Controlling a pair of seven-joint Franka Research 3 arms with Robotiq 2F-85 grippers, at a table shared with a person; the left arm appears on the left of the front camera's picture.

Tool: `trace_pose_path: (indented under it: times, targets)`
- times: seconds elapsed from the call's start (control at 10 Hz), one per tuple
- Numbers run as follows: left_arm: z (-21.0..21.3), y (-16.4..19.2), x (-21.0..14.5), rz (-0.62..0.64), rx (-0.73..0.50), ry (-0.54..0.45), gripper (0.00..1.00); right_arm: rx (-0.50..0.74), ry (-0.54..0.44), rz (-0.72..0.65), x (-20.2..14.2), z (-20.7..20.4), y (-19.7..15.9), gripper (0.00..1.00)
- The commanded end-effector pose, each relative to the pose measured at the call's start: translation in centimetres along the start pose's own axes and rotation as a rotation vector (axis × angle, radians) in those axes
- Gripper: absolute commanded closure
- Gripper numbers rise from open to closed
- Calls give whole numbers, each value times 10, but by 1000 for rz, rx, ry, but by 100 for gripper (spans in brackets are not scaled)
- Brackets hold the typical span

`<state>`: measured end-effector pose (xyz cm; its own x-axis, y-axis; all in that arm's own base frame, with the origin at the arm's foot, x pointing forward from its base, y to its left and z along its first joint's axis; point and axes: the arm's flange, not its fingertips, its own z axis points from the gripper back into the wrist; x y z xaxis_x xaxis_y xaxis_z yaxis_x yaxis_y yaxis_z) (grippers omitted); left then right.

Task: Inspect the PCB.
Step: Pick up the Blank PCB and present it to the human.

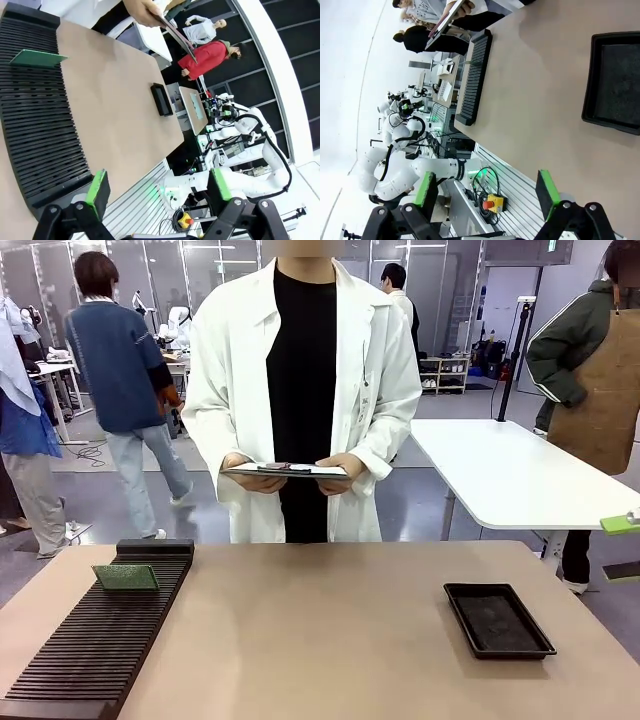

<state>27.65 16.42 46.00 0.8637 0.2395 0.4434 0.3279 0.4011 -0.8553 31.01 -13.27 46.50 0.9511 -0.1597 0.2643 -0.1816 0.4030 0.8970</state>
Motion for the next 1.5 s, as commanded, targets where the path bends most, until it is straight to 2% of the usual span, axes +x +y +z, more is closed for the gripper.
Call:
trace_pose_path:
  times: [0.0,0.4,0.5,0.6,0.8,1.0,1.1,1.2,1.4]
  targets:
    - [1,-2,-1,-19,-18,5,0,-3,-2,4,-1,8,-2,0]
    - [0,-1,-1,1,0,5,0,-3,-2,4,-1,8,-2,0]
    - [-13,-23,1,-163,148,59,0,-3,-2,4,-1,8,-2,0]
    - [-24,-43,18,-276,254,124,0,-3,-2,4,-1,8,-2,0]
    - [-61,-50,48,-402,432,264,0,-3,-2,4,-1,8,-2,0]
    - [-116,-41,74,-597,555,447,0,-3,-2,4,-1,8,-2,0]
    - [-139,-41,78,-635,539,533,0,-3,-2,4,-1,8,-2,0]
    - [-157,-43,78,-729,584,601,0,-3,-2,4,-1,8,-2,0]
    - [-194,-34,78,-806,674,671,0,-3,-2,4,-1,8,-2,0]
